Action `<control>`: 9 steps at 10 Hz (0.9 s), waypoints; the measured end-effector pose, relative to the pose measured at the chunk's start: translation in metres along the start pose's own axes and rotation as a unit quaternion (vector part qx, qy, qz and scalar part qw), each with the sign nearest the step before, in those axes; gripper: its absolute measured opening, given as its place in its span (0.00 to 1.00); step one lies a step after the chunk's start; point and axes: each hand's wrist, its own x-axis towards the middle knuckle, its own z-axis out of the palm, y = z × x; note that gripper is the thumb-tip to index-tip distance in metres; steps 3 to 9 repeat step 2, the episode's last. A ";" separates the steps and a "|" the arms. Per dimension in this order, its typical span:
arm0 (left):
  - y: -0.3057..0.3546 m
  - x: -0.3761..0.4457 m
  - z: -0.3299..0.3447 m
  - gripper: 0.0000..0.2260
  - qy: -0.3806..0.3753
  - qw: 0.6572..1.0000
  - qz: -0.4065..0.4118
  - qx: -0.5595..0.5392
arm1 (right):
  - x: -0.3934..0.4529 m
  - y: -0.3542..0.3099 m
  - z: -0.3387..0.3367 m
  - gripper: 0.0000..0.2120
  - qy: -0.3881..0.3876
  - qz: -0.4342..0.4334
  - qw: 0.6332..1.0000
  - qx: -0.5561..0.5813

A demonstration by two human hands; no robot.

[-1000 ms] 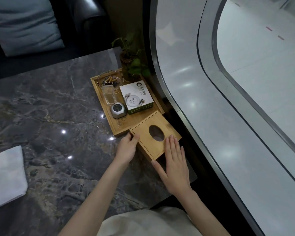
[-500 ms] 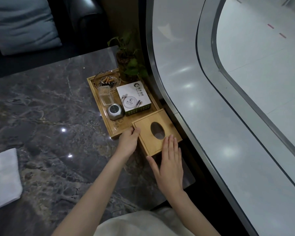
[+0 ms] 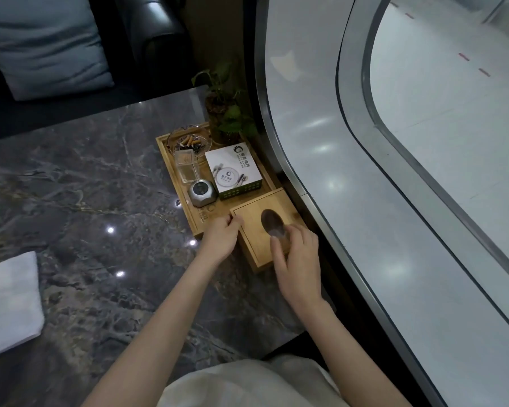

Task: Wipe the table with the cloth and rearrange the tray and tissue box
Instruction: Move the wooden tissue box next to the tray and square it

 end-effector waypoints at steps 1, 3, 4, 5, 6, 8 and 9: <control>0.010 0.000 -0.021 0.12 0.006 1.000 0.002 0.006 | 0.021 -0.024 -0.013 0.12 -0.012 0.000 0.995 0.099; 0.033 -0.001 -0.055 0.10 0.021 0.999 0.019 -0.029 | 0.048 -0.067 -0.045 0.09 0.002 -0.001 0.969 0.249; 0.033 -0.001 -0.055 0.10 0.021 0.999 0.019 -0.029 | 0.048 -0.067 -0.045 0.09 0.002 -0.001 0.969 0.249; 0.033 -0.001 -0.055 0.10 0.021 0.999 0.019 -0.029 | 0.048 -0.067 -0.045 0.09 0.002 -0.001 0.969 0.249; 0.033 -0.001 -0.055 0.10 0.021 0.999 0.019 -0.029 | 0.048 -0.067 -0.045 0.09 0.002 -0.001 0.969 0.249; 0.033 -0.001 -0.055 0.10 0.021 0.999 0.019 -0.029 | 0.048 -0.067 -0.045 0.09 0.002 -0.001 0.969 0.249; 0.033 -0.001 -0.055 0.10 0.021 0.999 0.019 -0.029 | 0.048 -0.067 -0.045 0.09 0.002 -0.001 0.969 0.249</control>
